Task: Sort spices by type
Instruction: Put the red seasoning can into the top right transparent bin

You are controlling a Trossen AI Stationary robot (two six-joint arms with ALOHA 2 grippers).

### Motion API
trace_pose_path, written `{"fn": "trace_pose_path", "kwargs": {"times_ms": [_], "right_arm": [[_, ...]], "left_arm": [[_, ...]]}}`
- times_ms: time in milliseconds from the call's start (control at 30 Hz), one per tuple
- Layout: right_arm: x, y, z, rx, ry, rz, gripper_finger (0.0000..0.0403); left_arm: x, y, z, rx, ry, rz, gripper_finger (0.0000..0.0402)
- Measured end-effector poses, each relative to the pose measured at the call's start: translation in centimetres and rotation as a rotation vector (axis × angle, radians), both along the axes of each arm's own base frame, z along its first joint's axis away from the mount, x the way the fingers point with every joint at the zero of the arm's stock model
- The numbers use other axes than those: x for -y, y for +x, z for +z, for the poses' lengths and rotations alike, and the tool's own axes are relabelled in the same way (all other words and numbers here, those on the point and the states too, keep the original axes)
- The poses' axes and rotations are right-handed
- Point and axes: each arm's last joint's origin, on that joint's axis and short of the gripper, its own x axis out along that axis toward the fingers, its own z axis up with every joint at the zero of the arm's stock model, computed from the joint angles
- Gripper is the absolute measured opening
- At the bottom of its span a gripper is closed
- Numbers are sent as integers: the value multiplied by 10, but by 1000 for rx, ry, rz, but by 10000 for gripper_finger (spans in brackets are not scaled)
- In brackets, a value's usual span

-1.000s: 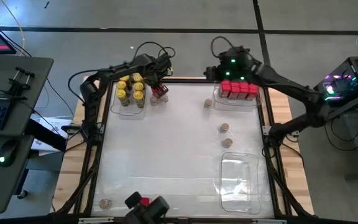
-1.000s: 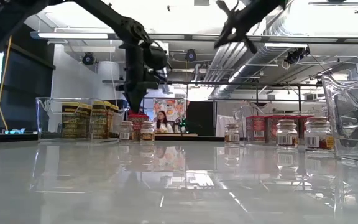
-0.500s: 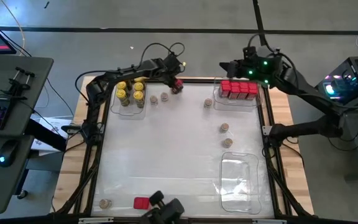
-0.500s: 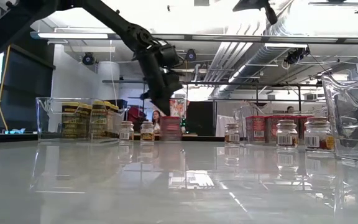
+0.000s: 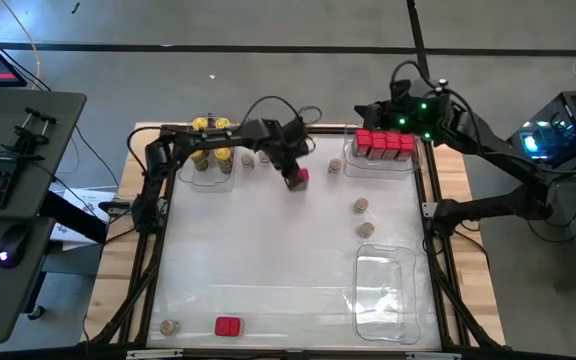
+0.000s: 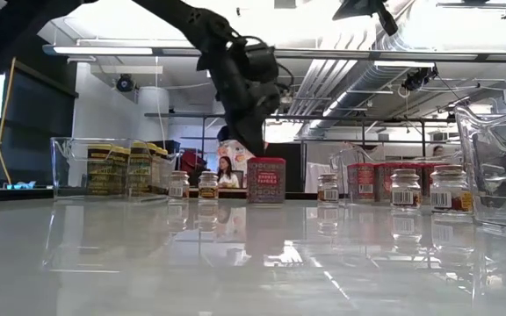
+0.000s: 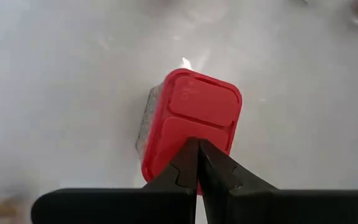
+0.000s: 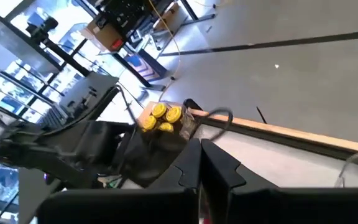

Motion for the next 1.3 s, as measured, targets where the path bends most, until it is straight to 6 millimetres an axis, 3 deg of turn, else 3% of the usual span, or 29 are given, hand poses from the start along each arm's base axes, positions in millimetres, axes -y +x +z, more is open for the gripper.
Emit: {"fn": "trace_pose_path", "kwargs": {"times_ms": [267, 367, 467, 567, 733, 867, 933, 1067, 1200, 1300], "right_arm": [[-1, -1, -3, -53, -21, 17, 0], [-1, -1, -3, -70, -50, 31, 0], [0, 0, -1, -80, -105, 52, 0], [1, 1, 4, -64, -178, 65, 0], [3, 7, 9, -42, -259, 105, 7], [9, 29, -12, -121, -192, 269, 53], [8, 47, -30, -177, -121, 415, 94], [-9, 82, -74, -374, -11, 651, 191], [-33, 109, -109, -584, -68, 800, 278], [-44, 127, -132, -715, -153, 815, 317]], "left_arm": [[73, 28, 2, 86, -58, -154, 0], [81, 32, 9, 134, -22, -157, 0], [72, 25, 23, 157, 23, -106, 0], [55, 7, 60, 197, 118, -63, 0], [38, -42, 118, 293, 242, 9, 0], [34, -89, 150, 445, 284, 119, 0], [37, -112, 156, 515, 302, 161, 0], [48, -148, 147, 591, 264, 255, 0], [59, -173, 132, 607, 221, 358, 0], [67, -182, 118, 592, 189, 402, 0]]}}
